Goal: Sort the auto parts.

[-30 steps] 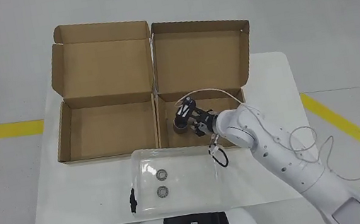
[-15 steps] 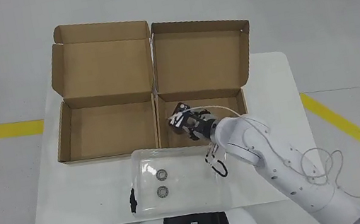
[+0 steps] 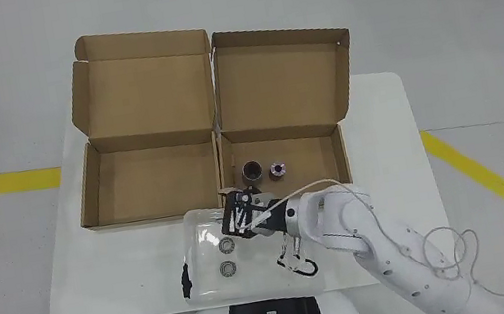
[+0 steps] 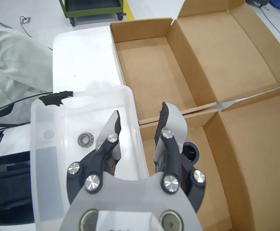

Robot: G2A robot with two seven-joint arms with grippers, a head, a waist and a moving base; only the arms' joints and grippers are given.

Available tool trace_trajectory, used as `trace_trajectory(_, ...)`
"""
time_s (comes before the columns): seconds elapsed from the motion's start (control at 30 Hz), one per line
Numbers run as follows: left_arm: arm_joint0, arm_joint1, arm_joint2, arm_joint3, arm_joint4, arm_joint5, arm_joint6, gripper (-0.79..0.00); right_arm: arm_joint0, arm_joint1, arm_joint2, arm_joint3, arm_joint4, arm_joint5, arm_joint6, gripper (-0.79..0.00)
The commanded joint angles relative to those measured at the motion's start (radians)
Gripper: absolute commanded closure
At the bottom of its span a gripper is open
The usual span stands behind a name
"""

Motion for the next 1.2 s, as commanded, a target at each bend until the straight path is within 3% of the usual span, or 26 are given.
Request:
trace_trajectory(0.0,0.0,0.0,0.0,0.0,0.0,0.0,0.0,-0.785,-0.006,0.0,-0.015,0.0,-0.009,-0.024,-0.021,-0.323)
trace_trajectory(0.2,0.0,0.0,0.0,0.0,0.0,0.0,0.0,-0.785,-0.021,-0.001,-0.043,0.004,-0.027,-0.031,-0.042,-0.369)
trace_trajectory(0.87,0.0,0.0,0.0,0.0,0.0,0.0,0.0,-0.785,-0.021,-0.001,-0.043,0.004,-0.027,-0.031,-0.042,-0.369)
trace_trajectory(0.97,0.0,0.0,0.0,0.0,0.0,0.0,0.0,-0.785,-0.033,-0.001,-0.052,0.018,-0.034,-0.024,-0.052,-0.409)
trace_trajectory(1.03,0.0,0.0,0.0,0.0,0.0,0.0,0.0,-0.785,-0.036,-0.002,-0.06,0.033,-0.036,-0.022,-0.049,-0.483)
trace_trajectory(1.17,0.0,0.0,0.0,0.0,0.0,0.0,0.0,-0.785,-0.045,-0.004,-0.078,0.058,-0.04,-0.018,-0.035,-0.443)
